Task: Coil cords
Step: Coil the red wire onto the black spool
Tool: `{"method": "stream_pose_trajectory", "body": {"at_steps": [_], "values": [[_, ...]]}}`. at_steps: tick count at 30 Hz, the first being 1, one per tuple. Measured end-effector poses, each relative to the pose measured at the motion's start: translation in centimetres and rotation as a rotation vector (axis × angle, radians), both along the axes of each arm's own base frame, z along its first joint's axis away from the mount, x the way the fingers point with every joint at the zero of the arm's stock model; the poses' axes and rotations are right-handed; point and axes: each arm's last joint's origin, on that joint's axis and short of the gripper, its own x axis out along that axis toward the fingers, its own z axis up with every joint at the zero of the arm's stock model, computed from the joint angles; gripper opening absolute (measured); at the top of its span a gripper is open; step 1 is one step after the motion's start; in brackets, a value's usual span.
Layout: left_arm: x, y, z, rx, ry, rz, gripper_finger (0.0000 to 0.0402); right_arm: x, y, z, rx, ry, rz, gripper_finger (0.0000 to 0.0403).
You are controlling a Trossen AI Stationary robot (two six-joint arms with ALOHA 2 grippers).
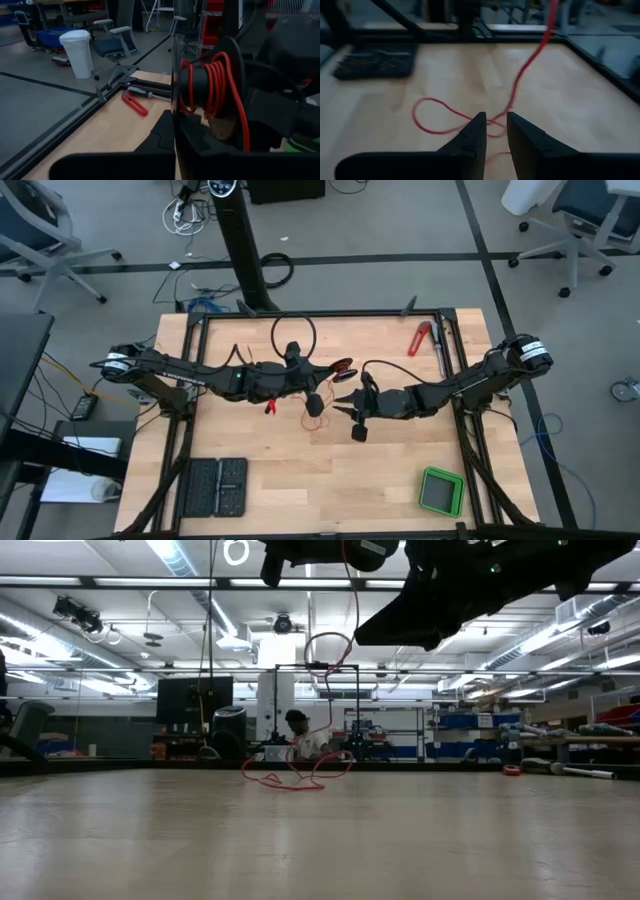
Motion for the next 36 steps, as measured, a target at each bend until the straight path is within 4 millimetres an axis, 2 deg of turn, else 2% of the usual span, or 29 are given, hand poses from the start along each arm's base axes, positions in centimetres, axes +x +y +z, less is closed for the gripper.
{"method": "stream_pose_trajectory", "body": {"at_steps": [11, 25, 28, 31, 36], "values": [[0.0, 0.0, 0.1, -0.002, -0.013, 0.000, 0.0001, -0.5, -1.3, -0.8, 0.078, -0.088, 0.027, 0.0075], [0.1, 0.0, 0.3, -0.001, -0.036, -0.001, 0.0001, -0.1, -2.3, 0.0, 0.116, -0.179, 0.072, 0.0074], [0.1, 0.0, 0.3, -0.001, -0.036, -0.001, 0.0001, -0.1, -2.3, 0.0, 0.114, -0.177, 0.071, 0.0054], [0.1, 0.0, 0.4, -0.002, -0.040, 0.000, 0.0001, 0.0, -2.3, -0.1, 0.099, -0.171, 0.074, 0.0013], [0.1, 0.0, 0.4, -0.002, -0.040, -0.006, 0.0001, 0.2, -2.7, -0.8, 0.089, -0.153, 0.028, 0.0004]]}}
